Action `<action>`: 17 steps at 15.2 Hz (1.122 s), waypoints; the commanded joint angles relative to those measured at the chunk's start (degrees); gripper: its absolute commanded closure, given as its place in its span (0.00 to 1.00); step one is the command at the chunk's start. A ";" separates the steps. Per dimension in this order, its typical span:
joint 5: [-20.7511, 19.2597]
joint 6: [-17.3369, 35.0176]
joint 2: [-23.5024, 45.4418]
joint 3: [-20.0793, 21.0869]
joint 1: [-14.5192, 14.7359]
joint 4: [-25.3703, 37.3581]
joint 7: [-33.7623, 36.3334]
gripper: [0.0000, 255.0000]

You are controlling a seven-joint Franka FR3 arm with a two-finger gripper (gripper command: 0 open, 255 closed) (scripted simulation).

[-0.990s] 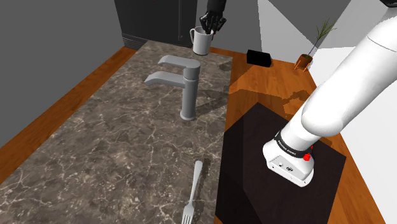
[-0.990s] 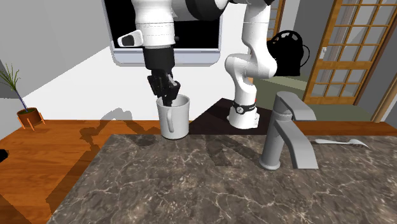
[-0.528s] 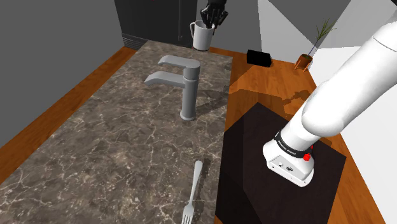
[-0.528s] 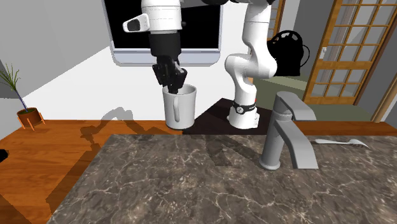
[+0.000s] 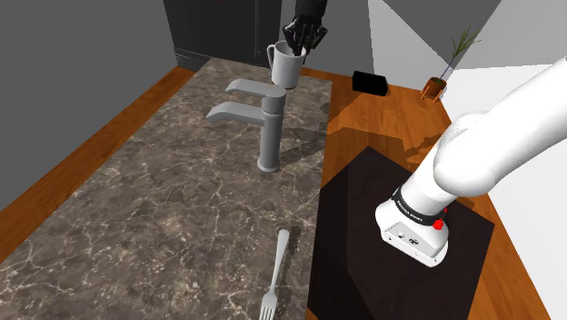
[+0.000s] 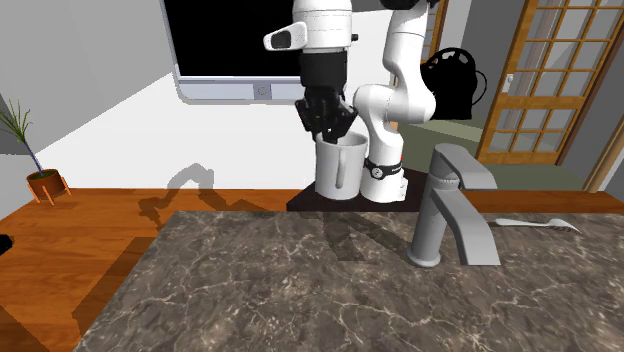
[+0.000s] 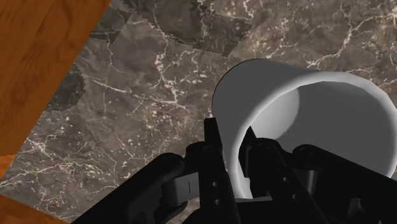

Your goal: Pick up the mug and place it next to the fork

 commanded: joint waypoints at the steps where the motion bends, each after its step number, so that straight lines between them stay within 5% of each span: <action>1: 0.35 -0.13 -2.72 1.66 0.98 -2.44 2.57 1.00; 10: 3.80 -0.85 -12.69 9.58 5.76 -10.95 13.48 1.00; 13: 4.20 -1.08 -14.90 10.29 10.28 -12.66 18.41 1.00; 16: 3.19 -1.03 -16.25 8.70 17.91 -13.83 24.89 1.00; 17: -17.49 -0.91 -15.72 8.96 14.96 -13.82 22.83 1.00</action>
